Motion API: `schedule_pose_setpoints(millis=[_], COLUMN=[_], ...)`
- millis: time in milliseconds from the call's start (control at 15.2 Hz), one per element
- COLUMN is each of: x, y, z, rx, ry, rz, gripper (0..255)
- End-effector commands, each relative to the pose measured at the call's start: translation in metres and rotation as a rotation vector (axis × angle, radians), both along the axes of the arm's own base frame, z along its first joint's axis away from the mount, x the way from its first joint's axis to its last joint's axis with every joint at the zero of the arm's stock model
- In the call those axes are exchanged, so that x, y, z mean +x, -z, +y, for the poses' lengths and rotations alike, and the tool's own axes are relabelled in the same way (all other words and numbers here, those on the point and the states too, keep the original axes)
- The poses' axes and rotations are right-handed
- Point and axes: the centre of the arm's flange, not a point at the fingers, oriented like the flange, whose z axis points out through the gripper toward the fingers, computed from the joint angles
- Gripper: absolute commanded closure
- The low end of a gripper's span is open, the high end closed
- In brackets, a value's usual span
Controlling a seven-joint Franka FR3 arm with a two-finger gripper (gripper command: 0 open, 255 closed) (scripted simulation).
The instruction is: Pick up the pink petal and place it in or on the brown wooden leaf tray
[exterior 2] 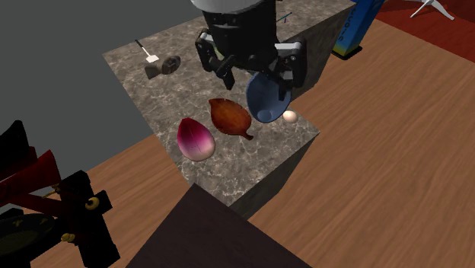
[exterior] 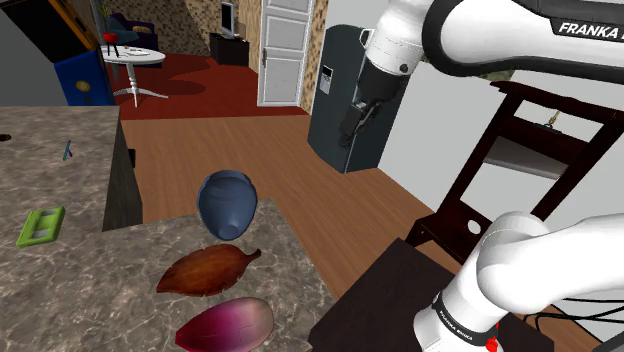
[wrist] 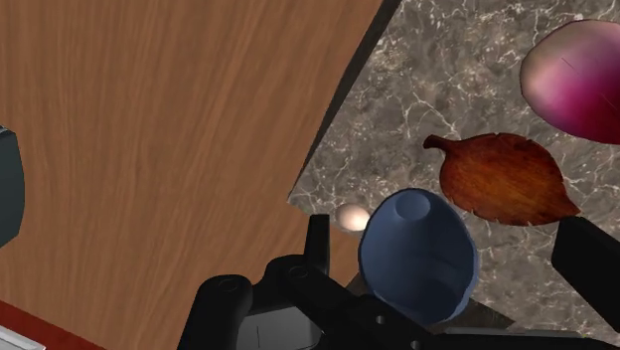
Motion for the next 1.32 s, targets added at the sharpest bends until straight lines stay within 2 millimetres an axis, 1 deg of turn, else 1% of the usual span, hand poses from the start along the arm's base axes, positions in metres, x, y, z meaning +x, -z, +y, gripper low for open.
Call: schedule_pose_setpoints(millis=[0,264,594,924,1254], x=[-0.004,-0.008,-0.013,-0.018,-0.024], y=[0.01,0.037,0.076,0.122,0.173], z=[0.029,0.085,0.153,0.217,0.276], rx=[-0.037,-0.109,-0.2,-0.29,-0.381], ry=[-0.01,-0.03,-0.055,-0.081,-0.106], rz=[-0.013,-0.034,-0.06,-0.087,-0.114], gripper=[0,0,0,0,0])
